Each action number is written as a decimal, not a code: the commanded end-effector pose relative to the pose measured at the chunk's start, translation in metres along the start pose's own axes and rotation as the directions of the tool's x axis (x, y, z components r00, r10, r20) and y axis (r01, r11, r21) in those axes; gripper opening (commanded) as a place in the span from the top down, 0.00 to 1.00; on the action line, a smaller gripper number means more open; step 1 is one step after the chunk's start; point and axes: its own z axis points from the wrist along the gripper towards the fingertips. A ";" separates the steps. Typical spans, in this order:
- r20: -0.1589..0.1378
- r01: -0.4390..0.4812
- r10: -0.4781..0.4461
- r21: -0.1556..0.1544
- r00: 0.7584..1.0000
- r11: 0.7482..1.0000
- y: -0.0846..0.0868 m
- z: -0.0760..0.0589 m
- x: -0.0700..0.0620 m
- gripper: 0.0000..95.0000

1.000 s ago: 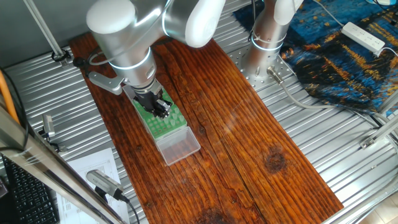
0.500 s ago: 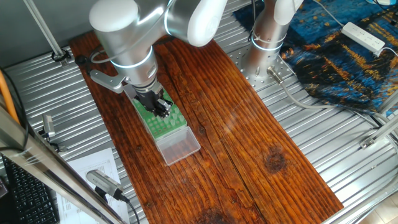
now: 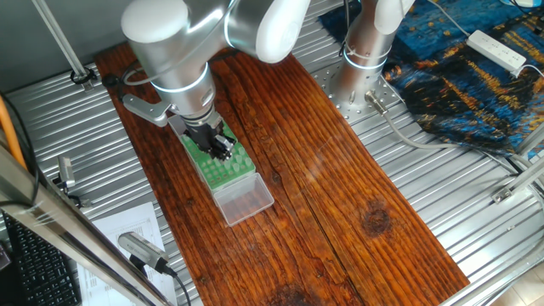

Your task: Transfer all large pipette tips from one holder to another

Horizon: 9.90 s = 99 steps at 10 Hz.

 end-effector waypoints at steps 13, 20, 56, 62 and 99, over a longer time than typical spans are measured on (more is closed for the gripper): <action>0.006 -0.086 0.086 0.041 0.996 0.995 -0.012 0.008 -0.014 0.80; 0.008 -0.114 0.114 0.046 0.993 0.992 -0.018 0.018 -0.014 0.80; 0.007 -0.124 0.124 0.060 0.992 0.991 -0.012 0.031 -0.002 1.00; 0.005 -0.112 0.112 0.057 0.994 0.992 -0.008 0.018 0.000 1.00; -0.011 0.263 -0.263 0.046 0.965 0.964 -0.060 -0.128 -0.002 1.00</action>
